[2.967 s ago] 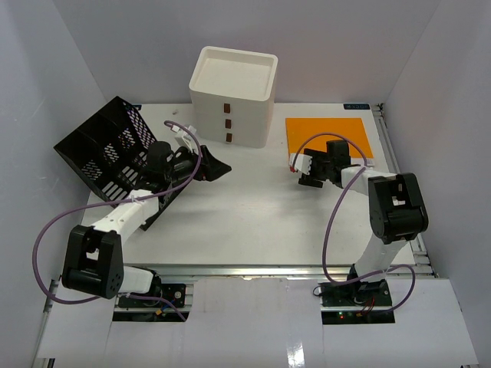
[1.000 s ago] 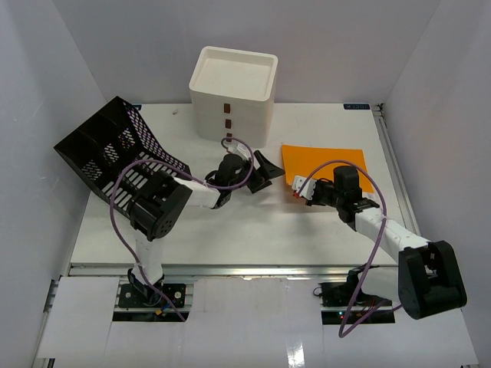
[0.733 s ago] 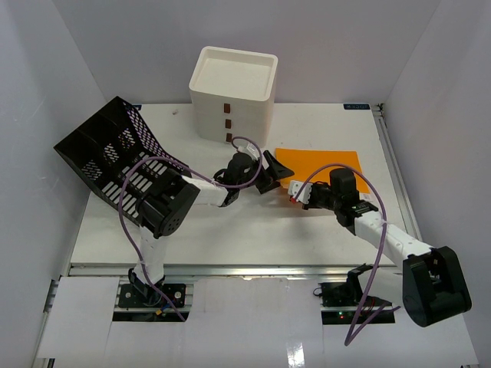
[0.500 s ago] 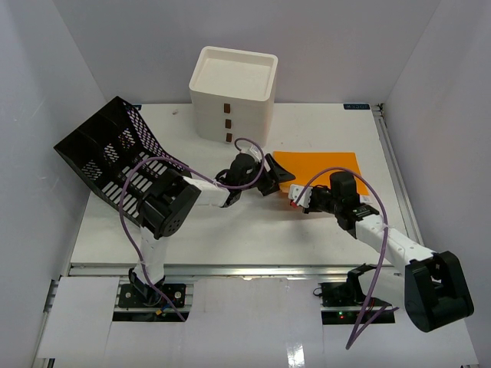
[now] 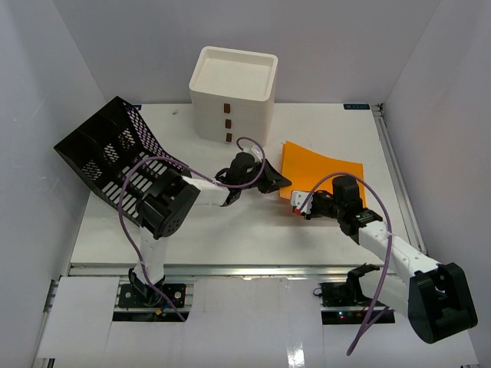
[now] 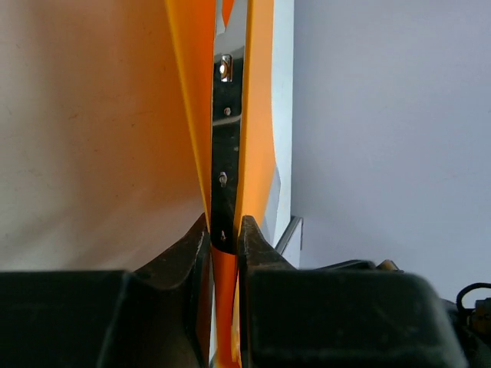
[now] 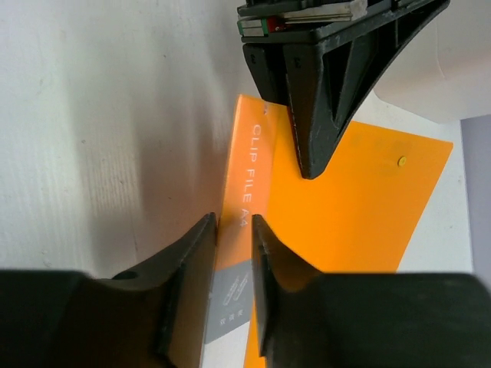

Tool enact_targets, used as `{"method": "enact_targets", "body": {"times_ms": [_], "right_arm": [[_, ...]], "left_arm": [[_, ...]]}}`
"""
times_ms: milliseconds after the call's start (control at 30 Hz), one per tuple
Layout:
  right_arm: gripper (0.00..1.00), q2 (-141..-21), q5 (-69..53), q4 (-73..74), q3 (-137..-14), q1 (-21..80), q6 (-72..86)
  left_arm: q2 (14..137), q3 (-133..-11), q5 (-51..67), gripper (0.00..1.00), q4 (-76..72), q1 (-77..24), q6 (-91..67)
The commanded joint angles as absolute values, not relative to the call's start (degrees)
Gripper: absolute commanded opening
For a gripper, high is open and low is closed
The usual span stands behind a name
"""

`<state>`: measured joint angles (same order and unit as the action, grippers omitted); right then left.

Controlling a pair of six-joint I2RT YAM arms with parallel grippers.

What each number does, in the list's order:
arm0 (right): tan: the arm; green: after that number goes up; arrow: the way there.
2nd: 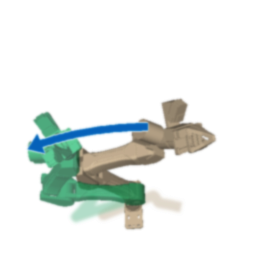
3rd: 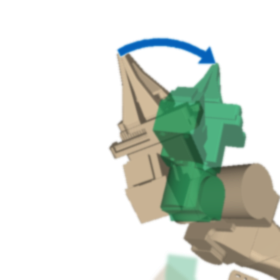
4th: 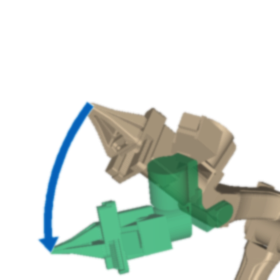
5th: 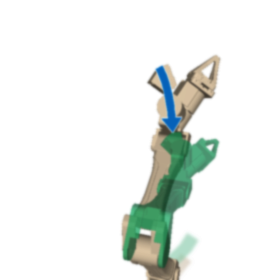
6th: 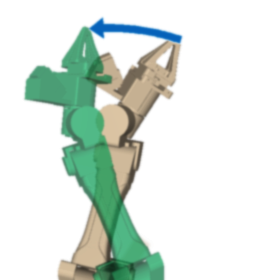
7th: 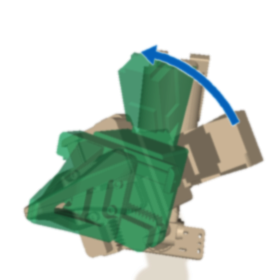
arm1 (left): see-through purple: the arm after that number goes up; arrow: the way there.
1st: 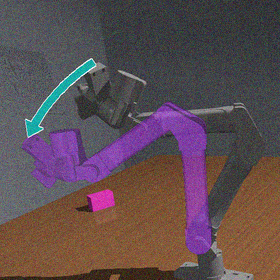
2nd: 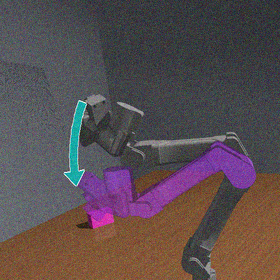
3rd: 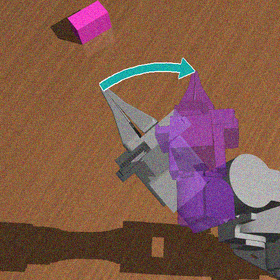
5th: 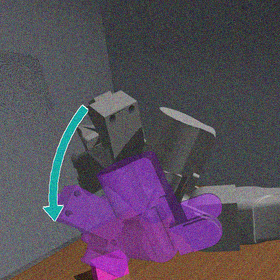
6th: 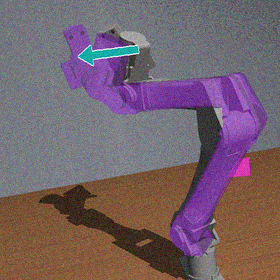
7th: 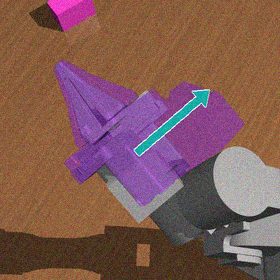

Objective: Organize the desk

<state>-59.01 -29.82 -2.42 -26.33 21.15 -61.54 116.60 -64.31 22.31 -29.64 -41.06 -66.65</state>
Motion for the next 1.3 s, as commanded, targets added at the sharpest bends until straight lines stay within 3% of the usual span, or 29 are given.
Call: {"method": "enact_targets", "body": {"times_ms": [0, 167, 300, 700, 900, 1167, 1267], "right_arm": [[0.50, -55.5, -33.0, -4.2, -26.1, 21.5, -59.9], [0.77, -48.5, -34.3, -3.8, -27.2, 18.7, -53.5], [0.86, -42.7, -35.7, -1.0, -29.7, 15.1, -47.8], [0.88, -33.5, -37.1, 1.5, -30.6, 10.4, -42.5], [0.88, -31.7, -37.1, 1.5, -30.3, 10.3, -41.4], [0.88, -29.2, -37.0, 0.7, -29.0, 10.2, -40.2], [0.89, -28.8, -36.5, 0.7, -28.7, 10.1, -40.1]], "left_arm": [[109.2, -65.0, 24.1, 0.00, -24.1, -41.2, -59.7], [100.7, -64.9, 22.8, 0.00, -11.9, -41.2, -51.7], [90.1, -64.7, 17.8, 0.00, -0.1, -41.2, -41.9], [61.5, -71.0, 3.9, 0.00, 39.5, -37.5, -37.4], [59.5, -83.5, -6.9, 0.00, 57.0, -37.3, -38.7], [67.4, -103.7, -25.3, 0.00, 80.0, -37.3, -45.3], [68.5, -109.7, -27.2, 0.00, 80.7, -36.8, -46.1]]}}
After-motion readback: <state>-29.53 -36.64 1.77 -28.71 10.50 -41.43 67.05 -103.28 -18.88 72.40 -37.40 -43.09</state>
